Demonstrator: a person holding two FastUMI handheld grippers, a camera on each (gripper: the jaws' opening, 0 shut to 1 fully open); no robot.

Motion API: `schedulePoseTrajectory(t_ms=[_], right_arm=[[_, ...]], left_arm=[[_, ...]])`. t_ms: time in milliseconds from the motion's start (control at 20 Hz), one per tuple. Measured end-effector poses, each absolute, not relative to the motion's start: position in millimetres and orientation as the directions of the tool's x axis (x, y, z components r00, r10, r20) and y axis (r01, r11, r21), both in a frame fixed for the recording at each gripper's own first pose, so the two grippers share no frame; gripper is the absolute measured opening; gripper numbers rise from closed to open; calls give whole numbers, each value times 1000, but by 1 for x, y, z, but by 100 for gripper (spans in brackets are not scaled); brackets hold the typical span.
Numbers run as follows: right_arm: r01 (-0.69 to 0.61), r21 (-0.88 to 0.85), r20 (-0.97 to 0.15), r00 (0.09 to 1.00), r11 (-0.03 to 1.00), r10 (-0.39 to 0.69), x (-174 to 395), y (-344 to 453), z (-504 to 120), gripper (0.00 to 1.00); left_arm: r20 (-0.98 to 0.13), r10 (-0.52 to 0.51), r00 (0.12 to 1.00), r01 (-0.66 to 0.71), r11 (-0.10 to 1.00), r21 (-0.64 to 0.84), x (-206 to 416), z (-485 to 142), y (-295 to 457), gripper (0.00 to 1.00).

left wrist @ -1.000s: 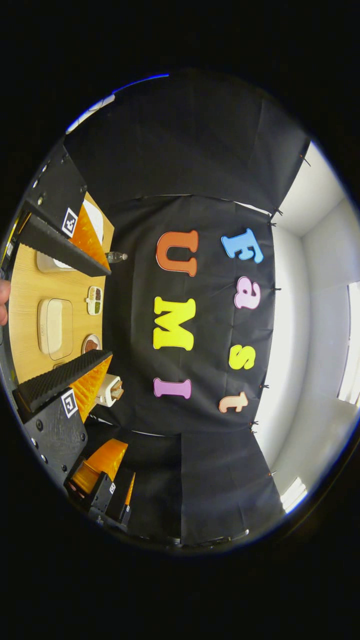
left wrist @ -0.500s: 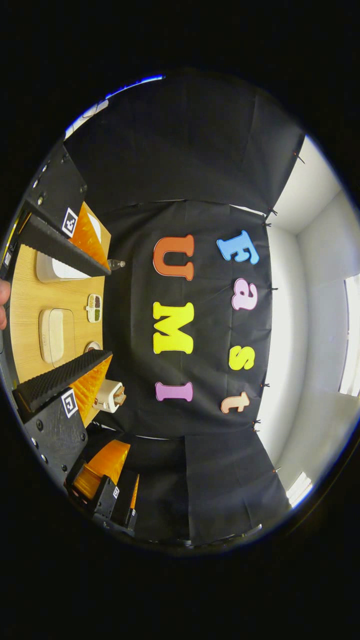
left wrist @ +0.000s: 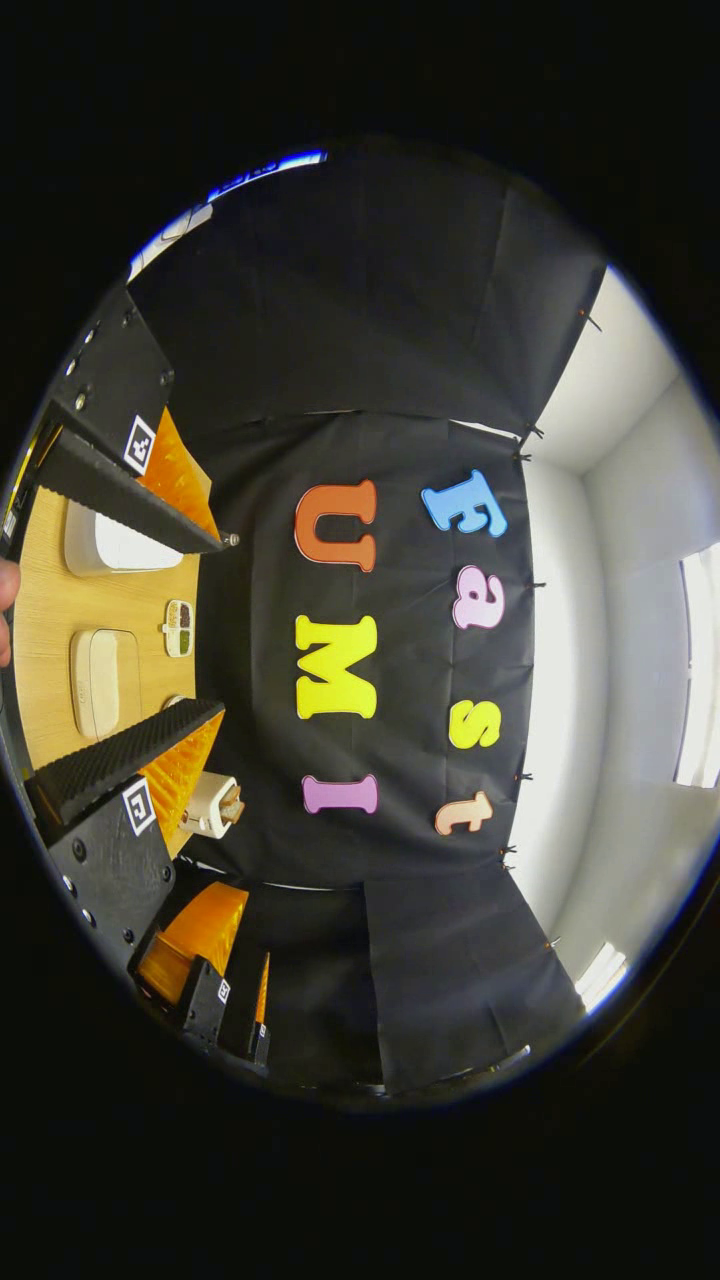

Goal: Close the left gripper, press the button to open the rice cooker; take a wooden spoon from the chopstick holder with the right hand, scoop a spoonful of rice and pour it into the rice cooker, then put the wooden spoon back into the chopstick holder.

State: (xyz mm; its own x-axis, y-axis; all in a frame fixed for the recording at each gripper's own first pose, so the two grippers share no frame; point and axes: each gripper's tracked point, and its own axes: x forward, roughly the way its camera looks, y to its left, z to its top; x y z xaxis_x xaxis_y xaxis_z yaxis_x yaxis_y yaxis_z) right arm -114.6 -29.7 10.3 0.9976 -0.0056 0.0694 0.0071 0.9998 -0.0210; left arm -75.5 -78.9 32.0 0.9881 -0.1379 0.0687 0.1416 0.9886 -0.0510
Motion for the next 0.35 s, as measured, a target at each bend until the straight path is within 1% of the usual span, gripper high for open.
schedulePoseTrajectory(t_ms=[50,100,350], right_arm=[[6,-21,69,998,1000,-4,-114,-27,11,96],[7,-23,71,997,1000,-5,-113,-27,11,100],[12,-22,71,997,1000,-11,-114,-26,10,100]], left_arm=[[70,-143,987,147,988,-47,-76,32,-81,95],[73,-144,987,147,988,-39,-75,32,-80,95],[77,-117,990,119,993,-22,-73,31,-70,95]])
